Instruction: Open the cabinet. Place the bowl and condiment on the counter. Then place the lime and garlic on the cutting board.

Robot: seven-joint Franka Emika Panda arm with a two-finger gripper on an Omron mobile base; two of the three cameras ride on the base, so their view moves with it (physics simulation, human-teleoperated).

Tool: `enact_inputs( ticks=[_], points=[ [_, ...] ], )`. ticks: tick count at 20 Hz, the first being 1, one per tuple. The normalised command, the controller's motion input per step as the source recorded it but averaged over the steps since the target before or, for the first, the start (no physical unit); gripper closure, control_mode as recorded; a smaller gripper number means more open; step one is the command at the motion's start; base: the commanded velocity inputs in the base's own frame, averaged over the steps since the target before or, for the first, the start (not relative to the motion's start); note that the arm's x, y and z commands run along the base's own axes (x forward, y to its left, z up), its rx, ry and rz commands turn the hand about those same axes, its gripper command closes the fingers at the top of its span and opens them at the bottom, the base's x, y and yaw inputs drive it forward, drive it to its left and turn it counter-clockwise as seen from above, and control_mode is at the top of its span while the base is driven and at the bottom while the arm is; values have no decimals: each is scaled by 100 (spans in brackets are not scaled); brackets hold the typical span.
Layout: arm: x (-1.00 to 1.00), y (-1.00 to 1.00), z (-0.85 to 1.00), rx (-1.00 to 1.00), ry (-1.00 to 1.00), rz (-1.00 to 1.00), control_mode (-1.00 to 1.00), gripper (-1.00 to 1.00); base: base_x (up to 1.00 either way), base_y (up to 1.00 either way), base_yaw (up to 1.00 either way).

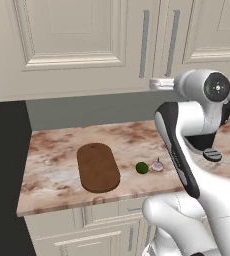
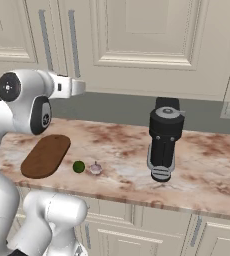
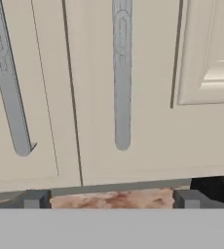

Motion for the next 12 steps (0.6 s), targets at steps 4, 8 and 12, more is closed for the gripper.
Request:
enact_inputs(
  ticks=[4,8,12],
  points=[
    [0,0,32,0,-13,0,-100,-100,0,0,0],
    [0,0,21,0,-4,0,-100,-100,0,0,0],
    [10,1,5,0,0,0,-100,-100,0,0,0]
  ],
)
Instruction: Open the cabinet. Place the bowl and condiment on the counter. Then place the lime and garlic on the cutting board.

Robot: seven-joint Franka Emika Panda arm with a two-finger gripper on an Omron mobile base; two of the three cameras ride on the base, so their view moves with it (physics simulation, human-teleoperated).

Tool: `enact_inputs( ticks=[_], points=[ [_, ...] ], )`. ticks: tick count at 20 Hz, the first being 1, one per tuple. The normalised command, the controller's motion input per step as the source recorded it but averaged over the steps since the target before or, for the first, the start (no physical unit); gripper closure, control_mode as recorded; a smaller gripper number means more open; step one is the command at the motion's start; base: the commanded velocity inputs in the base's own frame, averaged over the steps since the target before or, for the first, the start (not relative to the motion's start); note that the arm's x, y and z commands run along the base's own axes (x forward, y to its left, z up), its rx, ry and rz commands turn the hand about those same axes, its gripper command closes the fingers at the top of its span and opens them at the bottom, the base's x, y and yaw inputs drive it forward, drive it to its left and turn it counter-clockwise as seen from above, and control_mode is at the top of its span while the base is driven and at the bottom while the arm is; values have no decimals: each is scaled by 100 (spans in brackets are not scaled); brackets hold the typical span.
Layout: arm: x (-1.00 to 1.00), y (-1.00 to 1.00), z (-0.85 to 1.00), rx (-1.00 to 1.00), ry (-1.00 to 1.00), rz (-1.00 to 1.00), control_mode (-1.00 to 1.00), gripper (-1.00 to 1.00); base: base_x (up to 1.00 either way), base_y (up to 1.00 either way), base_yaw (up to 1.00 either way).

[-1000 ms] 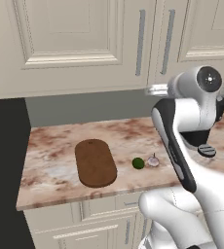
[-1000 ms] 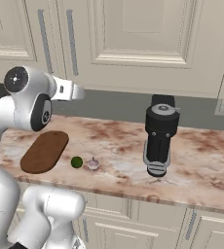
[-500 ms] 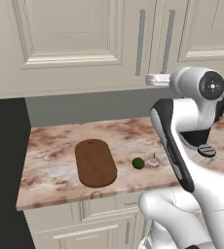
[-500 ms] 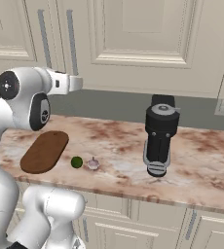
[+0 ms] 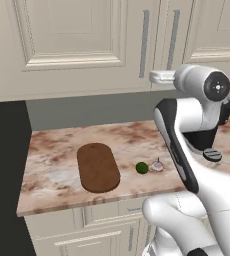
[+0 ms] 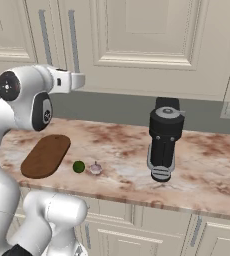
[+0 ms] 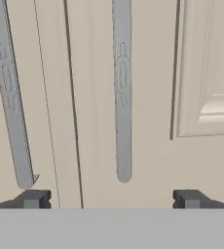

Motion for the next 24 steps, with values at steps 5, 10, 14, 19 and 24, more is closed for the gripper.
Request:
enact_inputs(
  ticks=[5,10,14,19,24],
  points=[
    [7,0,2,0,0,0,-100,-100,0,0,0],
    [4,0,9,0,0,0,-100,-100,0,0,0],
    [16,0,1,0,0,0,-100,-100,0,0,0],
    [10,-1,0,0,-1,2,-100,-100,0,0,0],
    [11,-12,2,0,-1,1,-100,-100,0,0,0]
  ],
)
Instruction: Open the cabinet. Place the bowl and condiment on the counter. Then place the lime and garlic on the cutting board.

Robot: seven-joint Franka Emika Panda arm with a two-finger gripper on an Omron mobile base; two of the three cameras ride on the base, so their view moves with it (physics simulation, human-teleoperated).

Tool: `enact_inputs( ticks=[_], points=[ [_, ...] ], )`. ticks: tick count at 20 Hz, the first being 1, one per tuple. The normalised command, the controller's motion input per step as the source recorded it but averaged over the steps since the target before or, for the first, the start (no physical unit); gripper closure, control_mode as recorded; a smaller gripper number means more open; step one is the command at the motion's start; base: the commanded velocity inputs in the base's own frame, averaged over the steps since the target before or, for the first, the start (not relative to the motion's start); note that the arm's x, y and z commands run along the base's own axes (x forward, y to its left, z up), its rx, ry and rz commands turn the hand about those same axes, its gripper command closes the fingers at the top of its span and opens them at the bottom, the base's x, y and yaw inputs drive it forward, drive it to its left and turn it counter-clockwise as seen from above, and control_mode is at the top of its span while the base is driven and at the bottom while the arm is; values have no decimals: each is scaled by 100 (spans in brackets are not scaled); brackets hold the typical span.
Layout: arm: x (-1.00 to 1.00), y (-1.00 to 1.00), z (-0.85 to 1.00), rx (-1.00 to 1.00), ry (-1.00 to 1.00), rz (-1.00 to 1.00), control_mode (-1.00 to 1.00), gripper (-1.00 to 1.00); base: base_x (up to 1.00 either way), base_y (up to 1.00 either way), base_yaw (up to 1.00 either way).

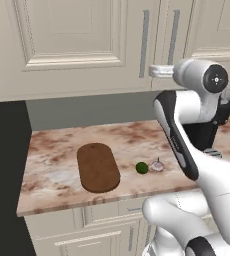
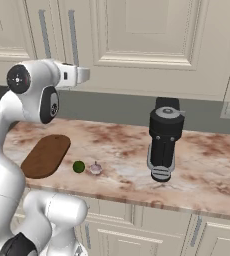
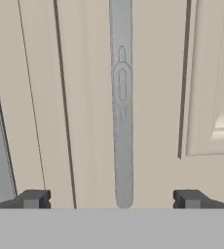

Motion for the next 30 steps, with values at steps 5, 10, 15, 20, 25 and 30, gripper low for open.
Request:
enact_inputs(
  ticks=[5,10,15,20,25,30],
  points=[
    [34,-11,15,0,-4,0,-100,-100,0,0,0],
    [40,0,20,0,0,0,-100,-100,0,0,0],
    [26,-1,12,0,0,0,-100,-100,0,0,0],
    [13,-7,5,0,-3,0,-100,-100,0,0,0],
    [12,-1,1,0,0,0,-100,100,0,0,0],
    [13,6,-2,0,0,0,-100,100,0,0,0]
  ],
)
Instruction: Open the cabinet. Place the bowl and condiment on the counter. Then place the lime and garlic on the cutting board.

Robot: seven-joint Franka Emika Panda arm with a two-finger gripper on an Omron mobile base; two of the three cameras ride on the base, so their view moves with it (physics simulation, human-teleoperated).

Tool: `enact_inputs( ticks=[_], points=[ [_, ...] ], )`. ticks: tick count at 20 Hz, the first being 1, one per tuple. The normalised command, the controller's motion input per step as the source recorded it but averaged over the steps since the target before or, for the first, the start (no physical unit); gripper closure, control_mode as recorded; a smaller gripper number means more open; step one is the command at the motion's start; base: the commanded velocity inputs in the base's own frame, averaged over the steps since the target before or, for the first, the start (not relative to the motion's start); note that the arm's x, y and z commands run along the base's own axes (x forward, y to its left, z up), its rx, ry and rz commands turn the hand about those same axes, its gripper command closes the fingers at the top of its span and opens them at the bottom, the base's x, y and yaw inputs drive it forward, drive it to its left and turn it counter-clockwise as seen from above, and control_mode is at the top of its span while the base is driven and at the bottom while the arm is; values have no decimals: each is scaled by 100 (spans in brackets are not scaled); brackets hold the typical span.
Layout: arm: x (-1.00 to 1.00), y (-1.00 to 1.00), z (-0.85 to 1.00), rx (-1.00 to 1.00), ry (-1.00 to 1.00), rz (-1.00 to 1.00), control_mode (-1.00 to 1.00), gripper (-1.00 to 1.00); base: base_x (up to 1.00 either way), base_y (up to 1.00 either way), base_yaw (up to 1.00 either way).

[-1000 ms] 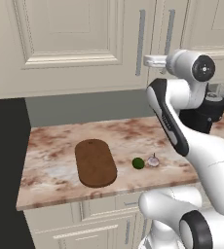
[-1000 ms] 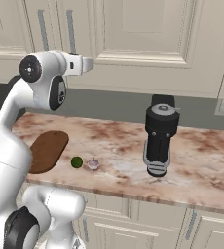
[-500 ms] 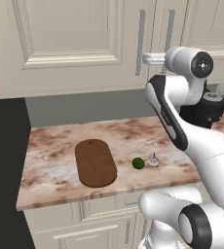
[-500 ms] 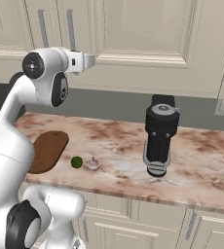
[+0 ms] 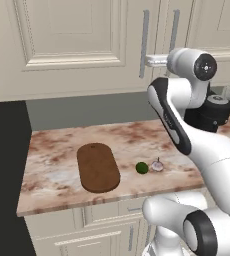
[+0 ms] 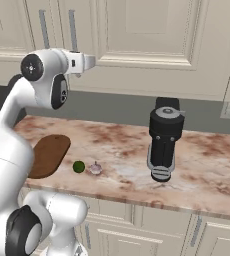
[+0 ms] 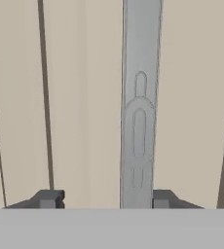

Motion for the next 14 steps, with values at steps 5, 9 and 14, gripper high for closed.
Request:
enact_inputs(
  ticks=[5,9,14],
  points=[
    [0,0,0,0,0,0,-100,100,0,0,0],
    [2,0,0,0,0,0,-100,100,0,0,0],
    [4,0,0,0,0,1,-100,100,0,0,0]
  ],
)
